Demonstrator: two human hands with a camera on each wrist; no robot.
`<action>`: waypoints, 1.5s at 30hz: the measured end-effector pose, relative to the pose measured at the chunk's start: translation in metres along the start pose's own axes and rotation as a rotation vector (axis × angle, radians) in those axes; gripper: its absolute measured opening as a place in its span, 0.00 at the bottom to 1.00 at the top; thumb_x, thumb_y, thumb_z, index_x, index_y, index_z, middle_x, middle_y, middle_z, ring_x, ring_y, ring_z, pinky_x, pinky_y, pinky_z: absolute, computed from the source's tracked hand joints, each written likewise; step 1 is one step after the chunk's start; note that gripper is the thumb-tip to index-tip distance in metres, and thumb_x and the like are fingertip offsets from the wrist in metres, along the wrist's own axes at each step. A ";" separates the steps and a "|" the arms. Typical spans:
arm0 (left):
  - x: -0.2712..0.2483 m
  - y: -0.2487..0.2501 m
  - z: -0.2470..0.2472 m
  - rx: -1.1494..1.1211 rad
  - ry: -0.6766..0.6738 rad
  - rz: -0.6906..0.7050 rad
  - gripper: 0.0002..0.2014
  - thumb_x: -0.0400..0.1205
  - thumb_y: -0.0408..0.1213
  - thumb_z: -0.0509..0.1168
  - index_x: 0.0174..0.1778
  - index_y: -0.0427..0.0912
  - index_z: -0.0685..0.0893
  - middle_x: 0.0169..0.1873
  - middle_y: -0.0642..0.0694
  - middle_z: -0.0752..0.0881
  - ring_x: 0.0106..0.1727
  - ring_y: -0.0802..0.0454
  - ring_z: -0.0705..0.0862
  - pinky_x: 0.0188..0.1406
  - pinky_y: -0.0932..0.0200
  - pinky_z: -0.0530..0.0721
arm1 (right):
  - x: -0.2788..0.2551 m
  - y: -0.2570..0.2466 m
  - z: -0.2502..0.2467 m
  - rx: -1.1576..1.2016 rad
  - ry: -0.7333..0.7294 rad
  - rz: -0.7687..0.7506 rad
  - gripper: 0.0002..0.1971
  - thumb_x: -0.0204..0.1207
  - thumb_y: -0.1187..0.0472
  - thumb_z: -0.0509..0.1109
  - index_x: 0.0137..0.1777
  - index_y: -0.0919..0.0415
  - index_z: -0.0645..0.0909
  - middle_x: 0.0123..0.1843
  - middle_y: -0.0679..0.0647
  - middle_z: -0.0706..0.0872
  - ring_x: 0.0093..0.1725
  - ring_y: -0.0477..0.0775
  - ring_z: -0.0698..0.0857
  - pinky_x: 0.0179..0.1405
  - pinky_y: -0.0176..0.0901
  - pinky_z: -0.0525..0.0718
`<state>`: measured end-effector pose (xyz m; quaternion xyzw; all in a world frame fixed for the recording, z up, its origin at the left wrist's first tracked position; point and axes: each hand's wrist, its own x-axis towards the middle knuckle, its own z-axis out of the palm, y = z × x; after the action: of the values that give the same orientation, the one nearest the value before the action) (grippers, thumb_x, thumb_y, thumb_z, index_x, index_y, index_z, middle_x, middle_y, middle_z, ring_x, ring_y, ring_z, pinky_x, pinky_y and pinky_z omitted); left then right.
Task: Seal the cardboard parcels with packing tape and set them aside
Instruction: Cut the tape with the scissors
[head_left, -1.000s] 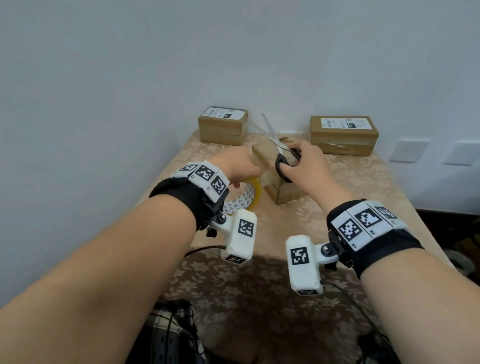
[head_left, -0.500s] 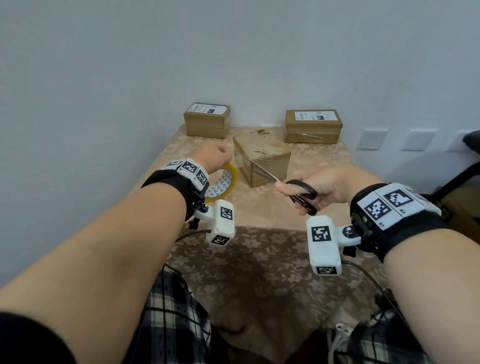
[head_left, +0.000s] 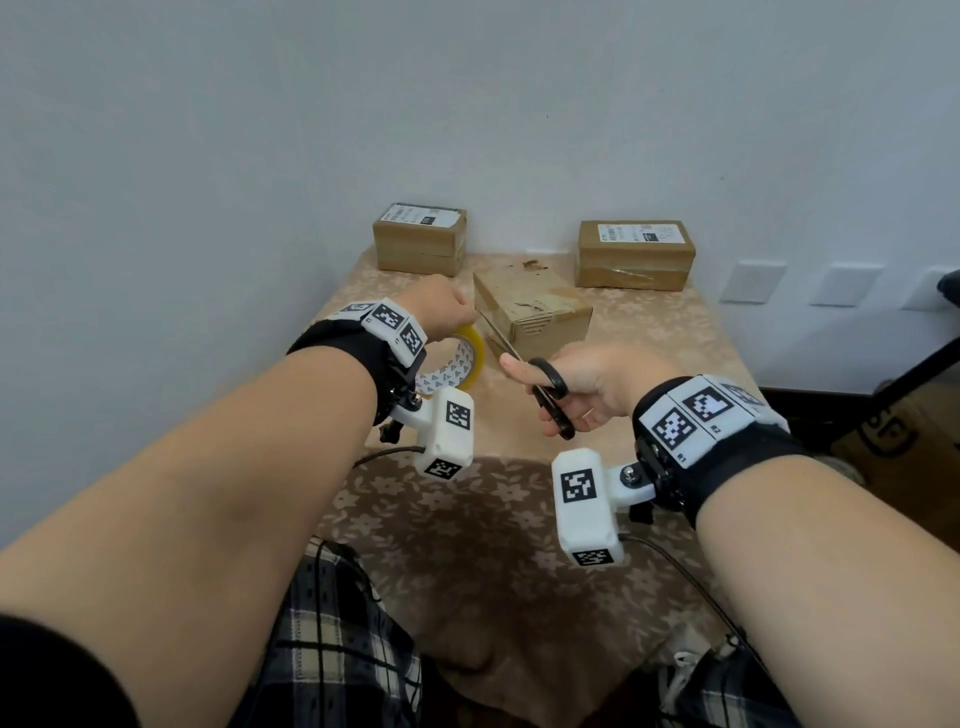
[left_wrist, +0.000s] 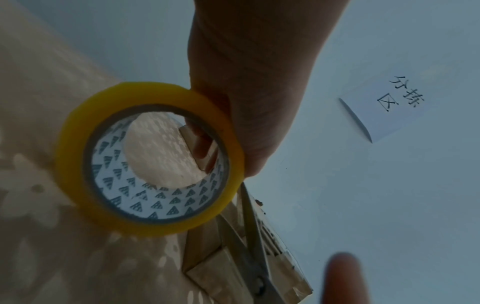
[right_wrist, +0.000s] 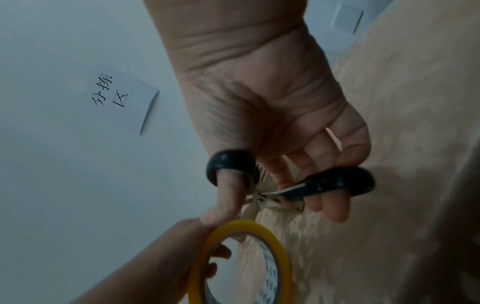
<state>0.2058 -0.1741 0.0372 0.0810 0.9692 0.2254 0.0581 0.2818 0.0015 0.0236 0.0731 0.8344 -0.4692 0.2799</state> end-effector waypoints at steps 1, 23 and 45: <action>0.001 0.001 -0.002 0.023 -0.023 -0.007 0.07 0.80 0.38 0.62 0.38 0.42 0.79 0.23 0.46 0.75 0.28 0.50 0.72 0.27 0.60 0.69 | 0.003 -0.001 0.003 0.018 0.018 -0.017 0.29 0.69 0.32 0.69 0.48 0.62 0.78 0.39 0.57 0.85 0.38 0.53 0.87 0.40 0.42 0.80; 0.013 0.008 -0.006 0.158 -0.095 -0.133 0.19 0.80 0.49 0.66 0.61 0.40 0.85 0.59 0.44 0.84 0.59 0.44 0.81 0.59 0.50 0.80 | 0.030 0.010 0.004 0.017 0.156 -0.223 0.32 0.67 0.32 0.72 0.51 0.65 0.83 0.28 0.55 0.78 0.24 0.50 0.74 0.17 0.34 0.66; 0.014 0.003 -0.001 0.049 -0.059 -0.117 0.16 0.78 0.45 0.70 0.54 0.36 0.87 0.46 0.41 0.86 0.47 0.45 0.84 0.45 0.55 0.80 | 0.028 0.009 0.005 0.037 0.136 -0.216 0.27 0.70 0.37 0.73 0.39 0.64 0.75 0.23 0.55 0.73 0.19 0.48 0.69 0.15 0.30 0.65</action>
<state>0.1921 -0.1689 0.0386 0.0323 0.9753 0.1954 0.0976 0.2643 -0.0016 0.0001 0.0197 0.8457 -0.5058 0.1690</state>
